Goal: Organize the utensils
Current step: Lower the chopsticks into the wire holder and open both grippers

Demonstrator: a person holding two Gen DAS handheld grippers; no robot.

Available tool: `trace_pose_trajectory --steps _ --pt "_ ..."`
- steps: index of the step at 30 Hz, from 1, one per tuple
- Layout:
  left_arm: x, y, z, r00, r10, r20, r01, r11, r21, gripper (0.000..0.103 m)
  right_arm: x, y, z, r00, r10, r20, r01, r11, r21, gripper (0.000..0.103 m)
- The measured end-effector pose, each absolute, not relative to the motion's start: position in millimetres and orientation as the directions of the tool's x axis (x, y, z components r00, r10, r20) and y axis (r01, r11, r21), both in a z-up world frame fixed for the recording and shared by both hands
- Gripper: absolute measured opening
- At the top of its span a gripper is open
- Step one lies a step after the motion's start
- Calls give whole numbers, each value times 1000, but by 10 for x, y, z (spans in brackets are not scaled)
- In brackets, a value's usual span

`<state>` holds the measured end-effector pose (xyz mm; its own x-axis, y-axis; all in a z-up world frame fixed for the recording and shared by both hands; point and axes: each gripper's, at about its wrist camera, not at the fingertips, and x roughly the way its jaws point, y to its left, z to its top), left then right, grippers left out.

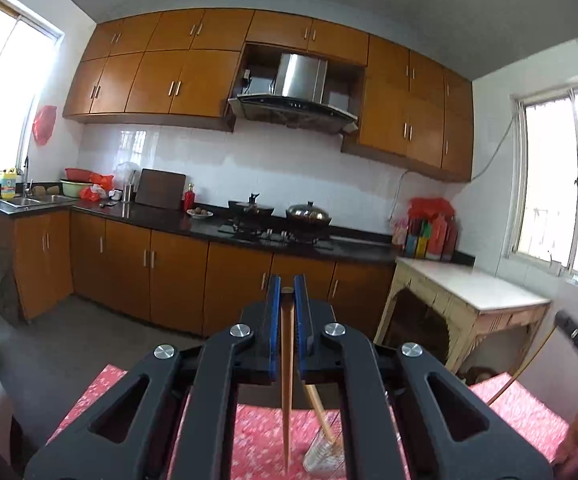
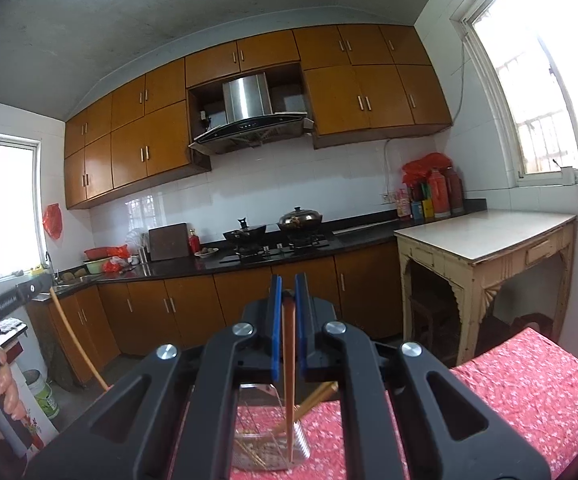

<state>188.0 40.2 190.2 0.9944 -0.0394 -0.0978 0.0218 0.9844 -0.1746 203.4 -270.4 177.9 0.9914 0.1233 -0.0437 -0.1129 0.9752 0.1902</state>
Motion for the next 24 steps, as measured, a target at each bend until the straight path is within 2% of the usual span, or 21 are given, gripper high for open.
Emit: trace_pose_trajectory --steps 13,24 --pt "2177 72 2147 999 -30 15 33 980 -195 7 2616 -2319 2020 991 133 5 -132 977 170 7" --pt "2618 -93 1657 993 -86 -78 68 976 -208 7 3096 -2235 1522 981 166 -97 -145 971 192 7"
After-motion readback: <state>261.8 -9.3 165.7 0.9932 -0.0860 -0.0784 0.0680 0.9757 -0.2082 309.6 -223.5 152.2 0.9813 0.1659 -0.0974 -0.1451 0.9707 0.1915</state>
